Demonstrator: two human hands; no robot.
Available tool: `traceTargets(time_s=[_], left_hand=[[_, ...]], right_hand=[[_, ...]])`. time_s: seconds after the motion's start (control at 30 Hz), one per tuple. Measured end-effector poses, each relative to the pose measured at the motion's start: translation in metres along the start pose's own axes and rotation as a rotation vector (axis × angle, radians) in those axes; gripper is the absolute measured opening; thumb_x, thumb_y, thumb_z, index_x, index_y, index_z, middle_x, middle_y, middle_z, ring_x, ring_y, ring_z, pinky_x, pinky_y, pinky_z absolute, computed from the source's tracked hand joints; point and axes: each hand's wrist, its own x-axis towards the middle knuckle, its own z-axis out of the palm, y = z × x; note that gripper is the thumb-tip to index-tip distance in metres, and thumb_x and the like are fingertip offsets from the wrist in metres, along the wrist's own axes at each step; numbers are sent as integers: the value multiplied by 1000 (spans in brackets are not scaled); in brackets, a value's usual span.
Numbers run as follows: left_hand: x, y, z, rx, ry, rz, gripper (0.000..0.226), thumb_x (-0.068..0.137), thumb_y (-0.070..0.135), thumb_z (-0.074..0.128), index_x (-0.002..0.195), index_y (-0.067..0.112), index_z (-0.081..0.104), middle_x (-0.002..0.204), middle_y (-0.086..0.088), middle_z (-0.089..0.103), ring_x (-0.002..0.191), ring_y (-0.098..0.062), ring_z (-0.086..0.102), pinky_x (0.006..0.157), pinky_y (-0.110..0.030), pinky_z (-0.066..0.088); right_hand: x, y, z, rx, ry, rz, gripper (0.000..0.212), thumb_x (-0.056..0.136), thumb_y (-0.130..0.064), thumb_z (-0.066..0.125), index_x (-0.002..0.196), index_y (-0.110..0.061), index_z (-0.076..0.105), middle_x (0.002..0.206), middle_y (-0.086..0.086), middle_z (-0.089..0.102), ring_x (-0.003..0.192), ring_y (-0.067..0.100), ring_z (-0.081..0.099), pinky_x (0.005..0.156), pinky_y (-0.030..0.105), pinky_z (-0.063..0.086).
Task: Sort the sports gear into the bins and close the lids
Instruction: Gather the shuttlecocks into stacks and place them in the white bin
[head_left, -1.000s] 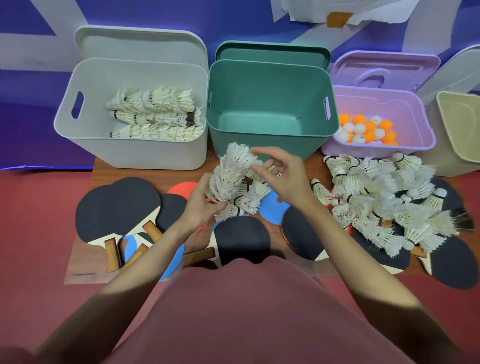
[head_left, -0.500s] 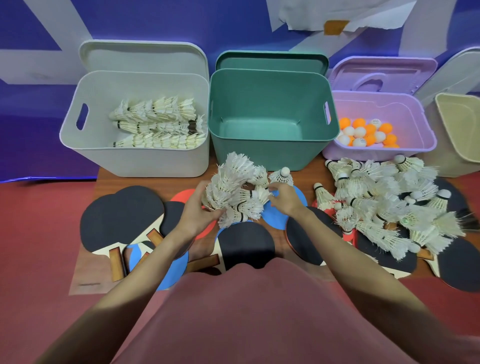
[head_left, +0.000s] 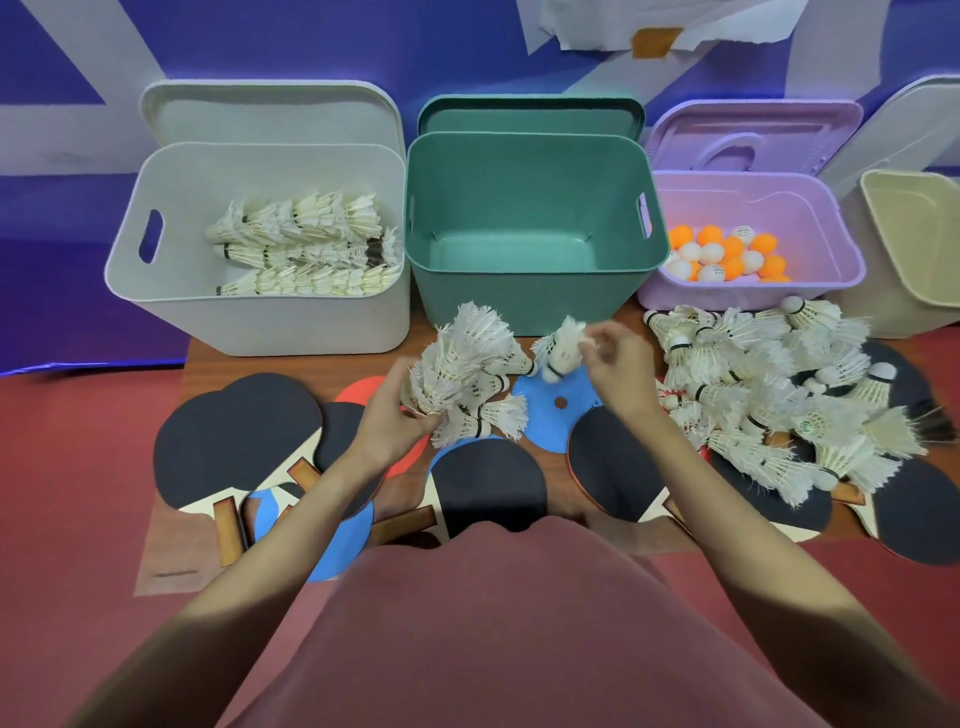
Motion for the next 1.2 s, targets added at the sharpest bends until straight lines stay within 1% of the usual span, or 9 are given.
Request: traceTargets(time_s=[0.13, 0.37, 0.53, 0.7, 0.8, 0.9, 1.07, 1.13, 1.2], left_hand=[[1, 2, 2, 22, -21, 17, 54, 64, 12, 74, 104, 39, 50, 98, 17, 65, 94, -12, 63, 81, -29, 49], [3, 10, 10, 51, -30, 22, 59, 69, -11, 73, 111, 23, 50, 99, 18, 61, 88, 10, 59, 77, -11, 46], [0, 8, 4, -8, 28, -32, 61, 66, -13, 76, 112, 18, 50, 101, 15, 60, 87, 15, 56, 78, -8, 44], [-13, 7, -4, -102, 96, -88, 58, 68, -15, 74, 113, 13, 52, 100, 6, 64, 83, 10, 60, 74, -9, 47], [-19, 4, -8, -105, 110, -101, 55, 67, -15, 74, 111, 11, 54, 100, 2, 65, 82, 5, 61, 72, -11, 47], [-22, 4, -9, -117, 117, -121, 52, 68, -16, 73, 110, 8, 53, 96, 1, 65, 77, 7, 61, 69, -10, 47], [-21, 9, -9, -139, 100, -129, 53, 68, -21, 69, 110, 7, 52, 92, 2, 64, 72, 9, 60, 64, -8, 46], [-20, 11, -9, -129, 95, -119, 55, 68, -22, 68, 111, 7, 52, 92, 5, 62, 71, 12, 59, 63, -6, 45], [-19, 12, -11, -115, 96, -109, 55, 68, -21, 69, 112, 8, 52, 94, 5, 62, 73, 13, 59, 65, -6, 45]], right_hand=[[-19, -56, -31, 371, 303, -210, 4, 91, -11, 58, 95, -12, 61, 72, 5, 59, 63, 9, 53, 60, 22, 44], [-37, -78, -14, 227, -42, -407, 4, 85, -8, 65, 88, -7, 68, 73, -9, 60, 60, -1, 49, 59, 7, 36], [-37, -82, -8, 302, -42, -435, 20, 86, -14, 67, 106, -11, 67, 98, -4, 65, 64, 12, 55, 57, 16, 44], [-32, -64, 10, 264, 102, -257, 15, 91, -7, 56, 105, -6, 61, 98, 0, 57, 66, 5, 55, 61, 15, 44], [-29, -32, 36, 28, -186, 60, 6, 89, -11, 57, 89, -6, 60, 79, 1, 57, 64, 9, 51, 65, 29, 44], [-38, -18, 65, -160, -476, 214, 42, 80, -25, 63, 52, -17, 33, 48, -2, 32, 46, 13, 33, 48, 27, 28], [-45, -20, 88, -257, -484, 352, 26, 77, -16, 62, 65, -12, 40, 60, 2, 45, 62, 21, 51, 47, 28, 35], [-42, -18, 88, -188, -410, 354, 6, 77, 0, 54, 71, -2, 55, 71, 13, 59, 79, 31, 62, 60, 39, 49], [-39, -14, 78, -161, -363, 339, 12, 79, 2, 54, 80, -4, 64, 85, 11, 67, 92, 30, 63, 77, 41, 54]])
